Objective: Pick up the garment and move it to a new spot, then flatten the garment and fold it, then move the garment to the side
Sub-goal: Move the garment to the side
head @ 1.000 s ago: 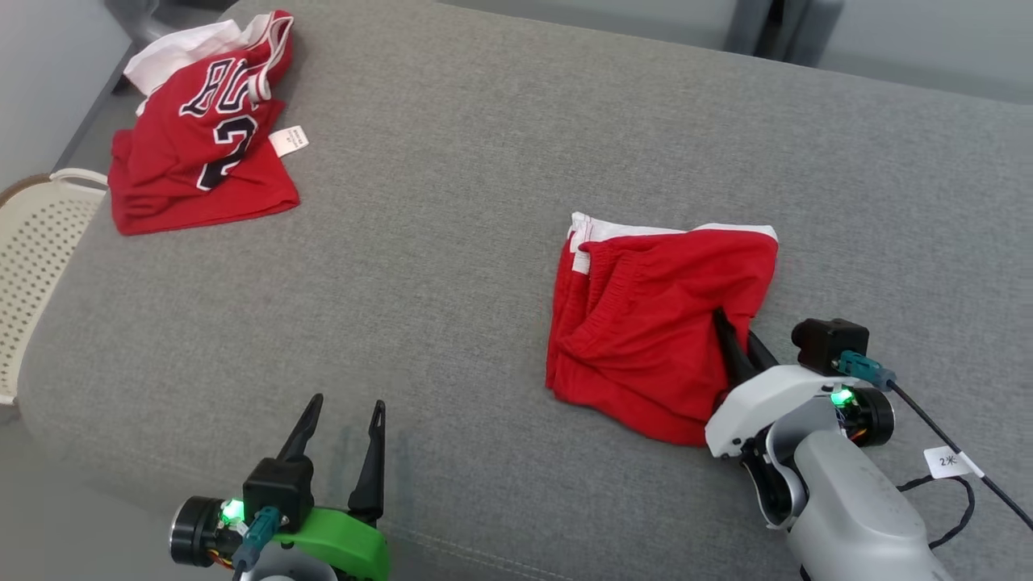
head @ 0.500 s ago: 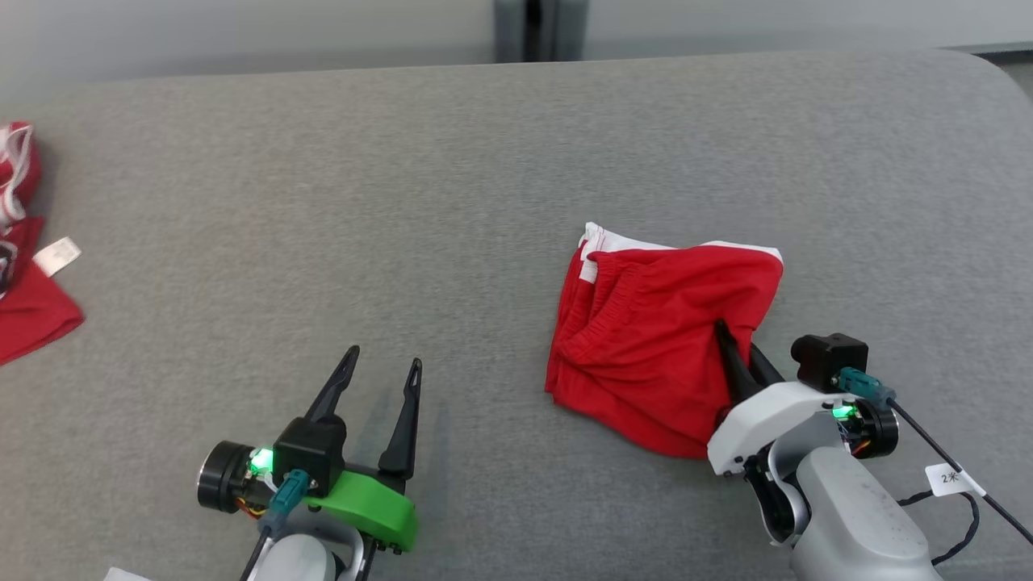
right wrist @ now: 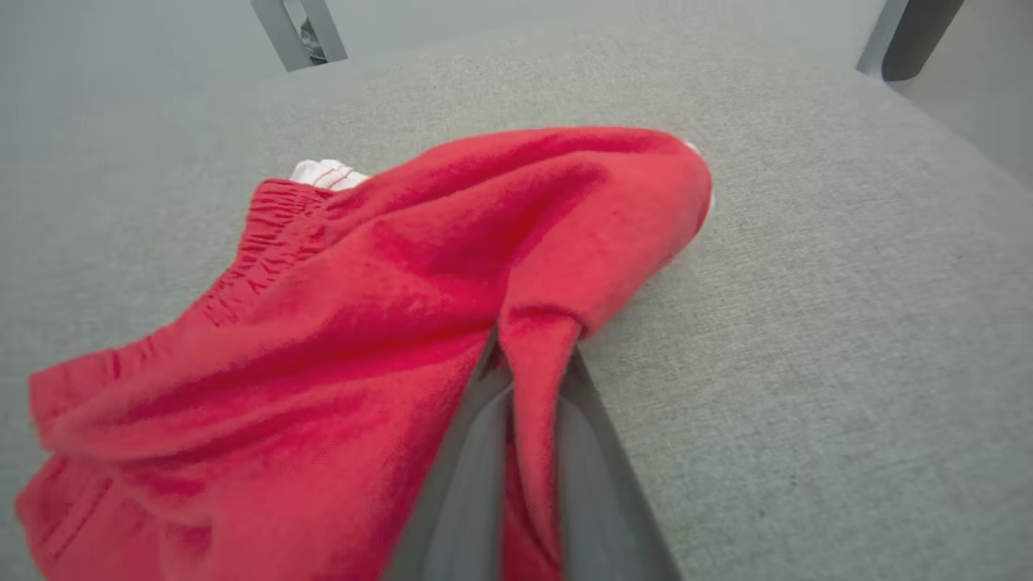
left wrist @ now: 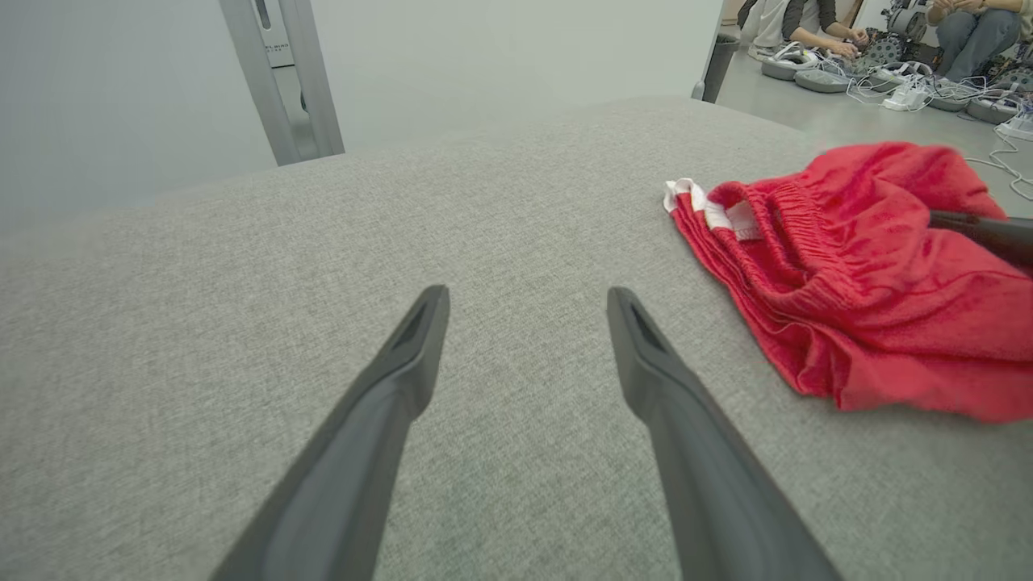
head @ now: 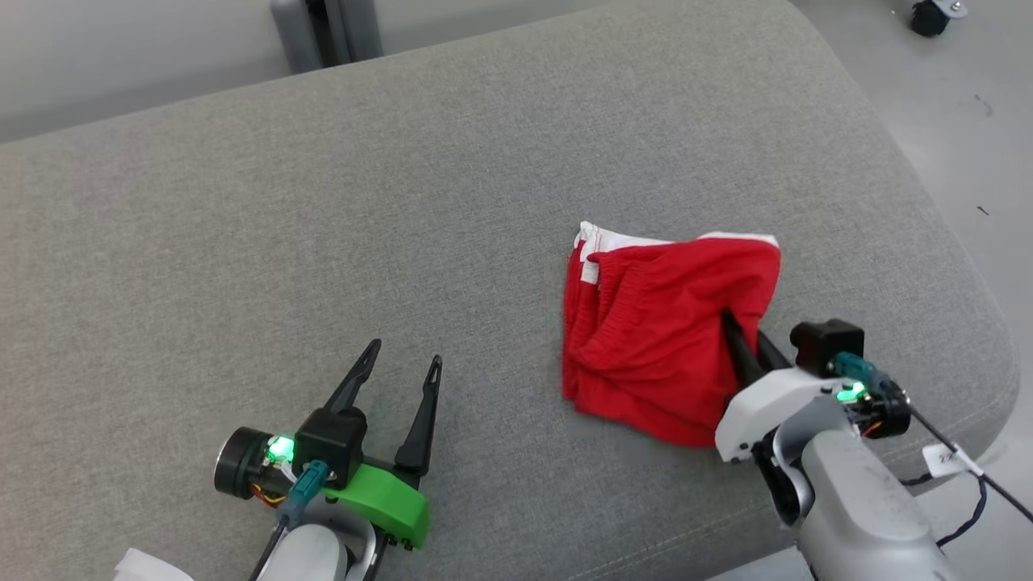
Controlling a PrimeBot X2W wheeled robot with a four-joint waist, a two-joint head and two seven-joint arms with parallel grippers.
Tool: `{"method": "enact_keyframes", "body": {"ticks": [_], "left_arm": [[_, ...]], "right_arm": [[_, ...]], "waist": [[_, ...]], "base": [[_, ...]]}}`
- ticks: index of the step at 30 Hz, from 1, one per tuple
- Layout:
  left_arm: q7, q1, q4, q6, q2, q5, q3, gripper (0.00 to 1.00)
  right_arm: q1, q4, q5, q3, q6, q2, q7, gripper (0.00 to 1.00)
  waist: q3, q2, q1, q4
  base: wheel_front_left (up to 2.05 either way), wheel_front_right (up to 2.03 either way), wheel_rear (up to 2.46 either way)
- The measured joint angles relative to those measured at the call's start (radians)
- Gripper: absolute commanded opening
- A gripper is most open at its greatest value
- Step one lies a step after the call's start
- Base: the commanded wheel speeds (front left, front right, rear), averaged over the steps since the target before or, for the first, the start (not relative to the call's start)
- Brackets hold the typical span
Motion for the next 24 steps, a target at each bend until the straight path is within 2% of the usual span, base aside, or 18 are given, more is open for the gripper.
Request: {"method": "enact_keyframes", "body": {"ticks": [3, 6, 18, 24], "left_arm": [[0.000, -0.002, 0.008, -0.006, 0.006, 0.006, 0.001, 1.00], [0.000, -0.003, 0.009, -0.006, 0.010, 0.006, 0.009, 1.00], [0.000, -0.033, -0.007, -0.010, 0.022, 0.013, 0.036, 1.00], [0.000, -0.054, -0.022, -0.010, 0.022, 0.013, 0.044, 1.00]], "right_arm": [[-0.050, 0.037, -0.098, -0.065, 0.000, -0.012, 0.000, 0.00], [-0.098, 0.078, -0.180, -0.108, 0.000, -0.064, 0.000, 0.00], [-0.316, 0.234, -0.386, -0.358, 0.000, -0.280, 0.023, 0.00], [-0.358, 0.242, -0.491, -0.503, 0.000, -0.331, 0.036, 0.00]], "waist": [[0.019, 0.0000, 0.0000, -0.001], [0.031, 0.0000, 0.0000, 0.021], [0.109, 0.0000, 0.0000, 0.183], [0.155, 0.0000, 0.0000, 0.247]], "base": [[0.00, 0.00, 0.00], [0.00, 0.00, 0.00], [0.00, 0.00, 0.00], [0.00, 0.00, 0.00]]}}
